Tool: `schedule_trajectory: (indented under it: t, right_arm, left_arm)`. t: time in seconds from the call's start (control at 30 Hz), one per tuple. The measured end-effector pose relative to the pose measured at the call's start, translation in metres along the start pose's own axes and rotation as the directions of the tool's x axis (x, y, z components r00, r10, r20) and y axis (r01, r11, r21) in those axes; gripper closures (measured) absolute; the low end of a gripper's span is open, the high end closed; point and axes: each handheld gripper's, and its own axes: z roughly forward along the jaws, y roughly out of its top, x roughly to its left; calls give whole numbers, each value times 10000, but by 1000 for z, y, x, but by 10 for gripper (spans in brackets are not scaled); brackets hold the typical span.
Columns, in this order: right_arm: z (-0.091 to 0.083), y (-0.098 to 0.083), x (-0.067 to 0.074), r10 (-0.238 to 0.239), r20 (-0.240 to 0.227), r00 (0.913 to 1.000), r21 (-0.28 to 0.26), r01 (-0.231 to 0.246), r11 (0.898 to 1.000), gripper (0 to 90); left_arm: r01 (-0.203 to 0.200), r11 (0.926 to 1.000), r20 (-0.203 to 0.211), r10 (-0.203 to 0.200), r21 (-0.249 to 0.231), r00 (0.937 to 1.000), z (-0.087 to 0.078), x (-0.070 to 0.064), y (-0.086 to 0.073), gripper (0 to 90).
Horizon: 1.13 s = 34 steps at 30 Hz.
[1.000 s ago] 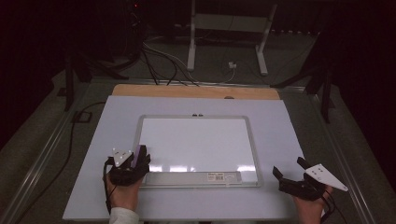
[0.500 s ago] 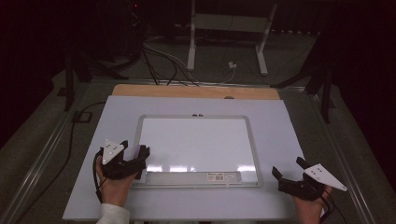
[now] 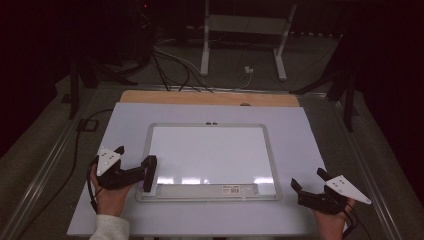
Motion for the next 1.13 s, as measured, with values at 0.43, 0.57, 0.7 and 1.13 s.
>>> schedule_trajectory:
  t: [0.43, 0.57, 0.7, 1.13]
  right_arm:
    - [1, 0, 0, -50, -73, 10000, 6, 50, 10000, 0]
    - [1, 0, 1, -63, -117, 9999, 44, 63, 10000, 0]
    - [2, -1, 1, -68, -191, 9998, 116, 70, 9999, 0]
    - [7, -3, -1, -53, -355, 9994, 279, 63, 9996, 0]
  left_arm:
    - [-269, 9985, -71, 266, -475, 9996, -12, 14, -7, 6]
    - [-298, 9979, -221, 286, -579, 9993, -15, 17, -10, 6]
    - [-299, 9971, -271, 281, -704, 9992, -15, 17, -14, 6]
    - [-63, 9953, -501, 14, -971, 9987, -18, 20, -19, 6]
